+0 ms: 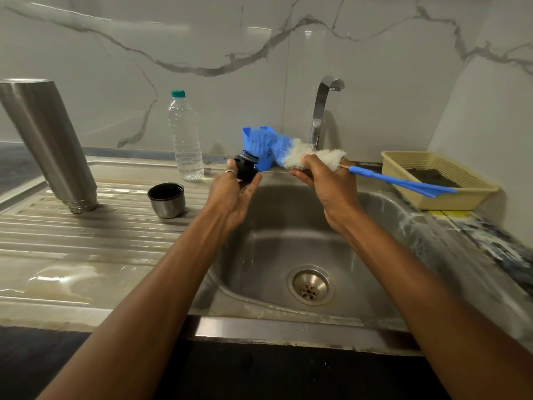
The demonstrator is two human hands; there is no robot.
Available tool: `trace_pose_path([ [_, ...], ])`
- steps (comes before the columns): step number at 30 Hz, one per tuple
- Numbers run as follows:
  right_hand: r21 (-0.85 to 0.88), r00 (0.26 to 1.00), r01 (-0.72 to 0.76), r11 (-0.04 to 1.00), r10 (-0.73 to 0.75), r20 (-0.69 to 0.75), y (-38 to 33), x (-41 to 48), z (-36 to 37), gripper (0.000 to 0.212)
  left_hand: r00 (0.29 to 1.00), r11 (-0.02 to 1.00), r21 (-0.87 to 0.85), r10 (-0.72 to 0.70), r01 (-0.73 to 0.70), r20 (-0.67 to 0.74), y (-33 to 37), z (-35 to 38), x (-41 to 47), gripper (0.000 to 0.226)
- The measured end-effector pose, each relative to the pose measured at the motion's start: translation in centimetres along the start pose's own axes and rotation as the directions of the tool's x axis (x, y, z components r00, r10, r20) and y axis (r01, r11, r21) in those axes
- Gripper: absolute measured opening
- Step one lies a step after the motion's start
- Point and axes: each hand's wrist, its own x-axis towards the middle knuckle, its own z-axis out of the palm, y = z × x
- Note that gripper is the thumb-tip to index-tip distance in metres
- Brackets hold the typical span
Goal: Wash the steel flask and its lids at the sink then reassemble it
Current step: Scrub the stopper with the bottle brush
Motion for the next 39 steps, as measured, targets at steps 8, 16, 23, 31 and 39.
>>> trace_pose_path([
  [8,0.043,1.0,0.005,0.999,-0.005,0.01,-0.1,-0.1,-0.1,0.009,0.999,0.999,-0.019,0.026,-0.026,-0.042,0.5,-0.3,0.4,0.022],
  [16,0.04,0.998,0.007,0.999,-0.009,0.055,0.4,-0.2,0.5,0.013,1.0,1.0,0.0,0.001,-0.001,-0.014,-0.2,0.0,0.2,0.025],
  [23,0.064,0.999,-0.037,0.997,0.035,0.029,0.9,0.1,0.5,0.022,1.0,0.999,0.029,-0.015,0.015,0.006,-0.6,0.6,-0.2,0.025],
  [31,0.07,0.999,-0.046,0.996,0.046,-0.001,0.9,0.2,0.2,0.013,1.0,0.998,0.067,-0.008,0.008,-0.006,-0.2,0.0,0.3,0.025],
  [39,0.049,0.997,-0.069,0.996,0.07,-0.024,0.8,0.7,-0.5,0.017,1.0,0.994,0.113,-0.01,0.01,-0.001,-0.2,-0.2,0.5,0.023],
])
